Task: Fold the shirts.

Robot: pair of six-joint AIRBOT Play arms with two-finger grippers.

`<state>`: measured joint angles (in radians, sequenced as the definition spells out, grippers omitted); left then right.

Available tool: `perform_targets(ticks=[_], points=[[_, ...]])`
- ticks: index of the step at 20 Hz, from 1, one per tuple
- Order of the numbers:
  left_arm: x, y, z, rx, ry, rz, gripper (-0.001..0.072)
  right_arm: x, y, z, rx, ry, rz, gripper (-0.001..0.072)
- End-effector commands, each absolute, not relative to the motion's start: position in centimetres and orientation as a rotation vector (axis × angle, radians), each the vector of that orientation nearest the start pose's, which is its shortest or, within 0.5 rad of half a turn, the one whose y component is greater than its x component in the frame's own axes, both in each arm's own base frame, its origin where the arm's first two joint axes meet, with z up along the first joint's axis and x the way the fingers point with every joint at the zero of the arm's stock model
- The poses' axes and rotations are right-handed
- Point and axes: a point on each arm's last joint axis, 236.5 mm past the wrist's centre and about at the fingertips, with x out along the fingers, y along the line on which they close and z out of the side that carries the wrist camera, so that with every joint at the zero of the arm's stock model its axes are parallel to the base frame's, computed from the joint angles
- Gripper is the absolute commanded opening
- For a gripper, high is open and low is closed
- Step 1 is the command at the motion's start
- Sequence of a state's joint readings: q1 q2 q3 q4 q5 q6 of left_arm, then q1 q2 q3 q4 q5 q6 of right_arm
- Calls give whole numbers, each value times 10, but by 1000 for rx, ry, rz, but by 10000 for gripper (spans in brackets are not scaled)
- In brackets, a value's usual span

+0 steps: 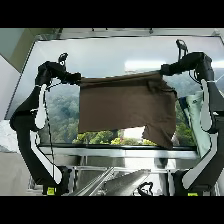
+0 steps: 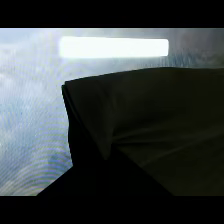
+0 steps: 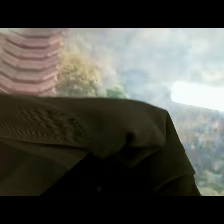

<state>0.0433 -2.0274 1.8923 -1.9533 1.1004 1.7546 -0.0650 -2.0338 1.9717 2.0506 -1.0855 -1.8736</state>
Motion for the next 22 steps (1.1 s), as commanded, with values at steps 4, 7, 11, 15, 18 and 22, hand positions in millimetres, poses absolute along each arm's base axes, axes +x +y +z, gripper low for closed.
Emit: perform_targets(ticks=[4,7,11,15,18,22], points=[[542,-52,-104,-187,1315,-223,10,565,40,-73,128,1230,240,22],[544,-46,-110,-200,1301,-205,10,564,34,-75,145,1238,197,22],[556,-57,-105,-224,1244,-216,11,565,42,-74,173,1236,209,22],[558,-64,-102,-217,1232,-226,11,567,45,-73,178,1230,205,23],[561,-68,-90,-208,1208,-234,11,571,44,-72,182,1212,199,23],[560,-75,-81,-241,1201,-252,510,571,44,-72,181,1212,199,24]])
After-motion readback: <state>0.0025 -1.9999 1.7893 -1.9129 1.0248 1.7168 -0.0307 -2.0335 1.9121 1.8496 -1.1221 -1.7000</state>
